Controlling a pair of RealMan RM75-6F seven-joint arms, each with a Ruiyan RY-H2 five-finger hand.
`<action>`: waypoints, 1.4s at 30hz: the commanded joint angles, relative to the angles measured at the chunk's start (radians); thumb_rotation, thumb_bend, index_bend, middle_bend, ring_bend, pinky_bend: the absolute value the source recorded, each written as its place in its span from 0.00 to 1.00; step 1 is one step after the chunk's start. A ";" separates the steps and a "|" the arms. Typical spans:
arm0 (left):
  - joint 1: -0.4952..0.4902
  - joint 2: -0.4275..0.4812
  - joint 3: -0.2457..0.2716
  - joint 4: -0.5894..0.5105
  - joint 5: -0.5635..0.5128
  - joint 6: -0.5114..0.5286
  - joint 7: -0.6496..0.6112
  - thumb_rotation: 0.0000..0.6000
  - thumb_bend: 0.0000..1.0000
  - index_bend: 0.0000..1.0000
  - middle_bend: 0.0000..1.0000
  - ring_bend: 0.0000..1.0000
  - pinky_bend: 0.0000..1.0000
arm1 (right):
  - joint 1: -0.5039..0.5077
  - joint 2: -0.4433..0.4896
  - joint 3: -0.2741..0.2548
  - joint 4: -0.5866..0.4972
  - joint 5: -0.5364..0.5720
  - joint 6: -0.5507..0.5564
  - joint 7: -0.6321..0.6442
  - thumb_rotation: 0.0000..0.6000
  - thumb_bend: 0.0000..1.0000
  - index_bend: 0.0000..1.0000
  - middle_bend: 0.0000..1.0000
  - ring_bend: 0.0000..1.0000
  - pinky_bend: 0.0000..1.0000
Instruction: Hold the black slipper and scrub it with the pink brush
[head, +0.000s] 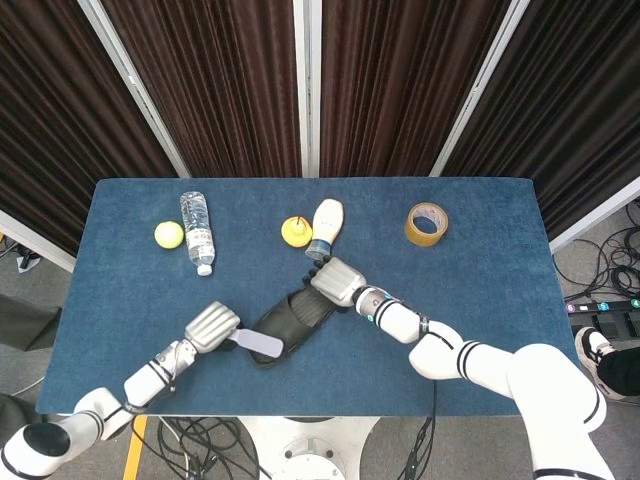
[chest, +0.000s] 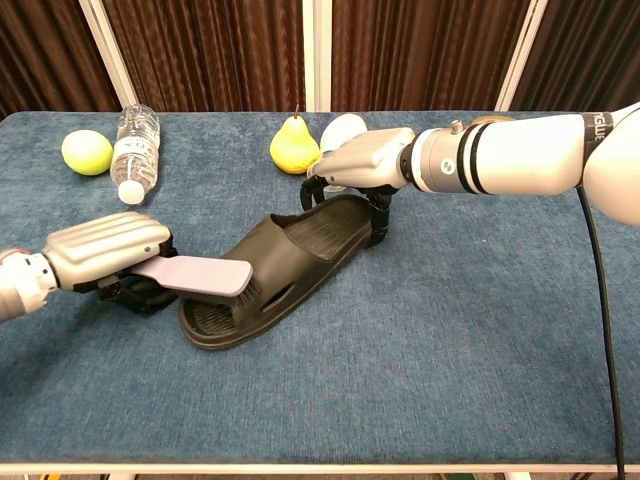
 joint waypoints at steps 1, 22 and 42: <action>0.025 0.023 -0.048 -0.049 -0.018 0.106 0.027 1.00 0.54 1.00 1.00 1.00 1.00 | -0.001 0.002 -0.001 -0.002 -0.002 0.002 0.000 1.00 0.25 0.46 0.32 0.14 0.20; 0.002 -0.074 -0.086 0.087 -0.072 -0.004 0.049 1.00 0.54 1.00 1.00 1.00 1.00 | -0.004 0.011 0.003 -0.017 0.017 0.004 -0.028 1.00 0.25 0.46 0.32 0.14 0.20; 0.104 0.118 -0.141 -0.239 -0.126 0.164 0.162 1.00 0.53 1.00 1.00 1.00 1.00 | -0.003 0.040 0.007 -0.056 0.068 -0.027 -0.059 1.00 0.00 0.00 0.00 0.00 0.00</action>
